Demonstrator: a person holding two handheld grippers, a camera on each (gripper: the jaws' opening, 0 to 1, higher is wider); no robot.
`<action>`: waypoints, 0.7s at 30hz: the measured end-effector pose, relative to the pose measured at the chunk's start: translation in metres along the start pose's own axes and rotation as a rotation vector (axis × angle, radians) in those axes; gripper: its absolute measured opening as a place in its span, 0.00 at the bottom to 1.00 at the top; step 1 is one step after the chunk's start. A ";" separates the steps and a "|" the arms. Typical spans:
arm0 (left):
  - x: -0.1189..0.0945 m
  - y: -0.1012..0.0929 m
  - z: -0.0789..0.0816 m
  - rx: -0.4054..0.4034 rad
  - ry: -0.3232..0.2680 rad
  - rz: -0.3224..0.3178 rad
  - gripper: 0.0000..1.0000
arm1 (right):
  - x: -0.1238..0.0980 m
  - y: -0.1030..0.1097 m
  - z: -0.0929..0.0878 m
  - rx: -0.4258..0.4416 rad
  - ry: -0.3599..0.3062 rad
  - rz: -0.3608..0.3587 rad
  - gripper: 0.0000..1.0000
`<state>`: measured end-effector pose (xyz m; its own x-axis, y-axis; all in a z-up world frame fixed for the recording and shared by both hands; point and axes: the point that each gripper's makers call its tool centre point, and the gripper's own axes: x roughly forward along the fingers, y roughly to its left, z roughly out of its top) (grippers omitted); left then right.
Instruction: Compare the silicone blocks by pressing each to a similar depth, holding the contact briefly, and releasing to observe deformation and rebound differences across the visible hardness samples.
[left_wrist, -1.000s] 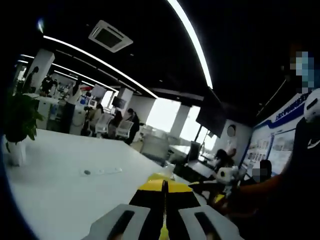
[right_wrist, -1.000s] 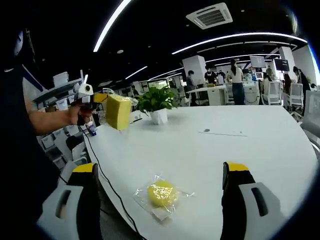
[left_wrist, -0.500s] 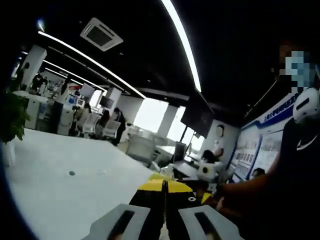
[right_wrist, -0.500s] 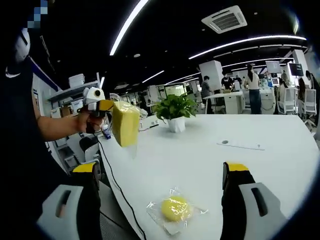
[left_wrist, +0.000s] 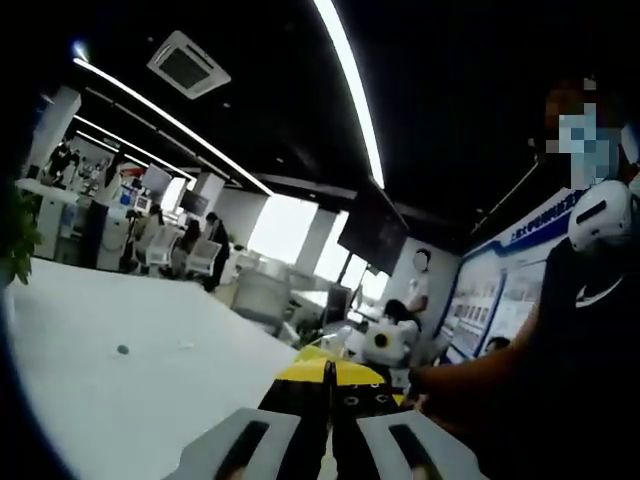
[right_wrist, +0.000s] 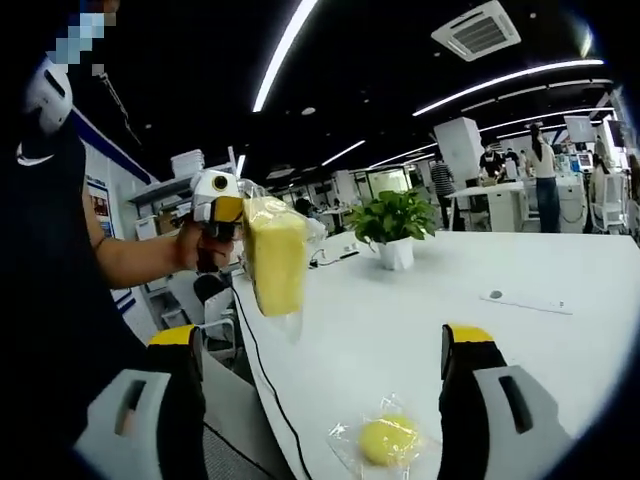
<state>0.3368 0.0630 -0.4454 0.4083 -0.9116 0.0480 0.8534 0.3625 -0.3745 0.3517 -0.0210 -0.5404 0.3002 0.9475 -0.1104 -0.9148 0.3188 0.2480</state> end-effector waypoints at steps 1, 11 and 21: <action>0.000 -0.001 0.000 0.001 0.000 -0.002 0.00 | 0.002 0.002 0.002 -0.001 -0.004 0.008 0.92; 0.005 -0.012 0.007 -0.008 -0.024 -0.039 0.00 | 0.016 0.019 0.017 0.018 -0.023 0.108 0.83; 0.012 -0.023 0.003 -0.022 -0.015 -0.079 0.00 | 0.035 0.041 0.029 0.023 -0.026 0.214 0.71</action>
<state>0.3235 0.0448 -0.4332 0.3449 -0.9341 0.0924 0.8761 0.2850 -0.3889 0.3325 0.0264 -0.5064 0.1068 0.9939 -0.0282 -0.9520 0.1104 0.2855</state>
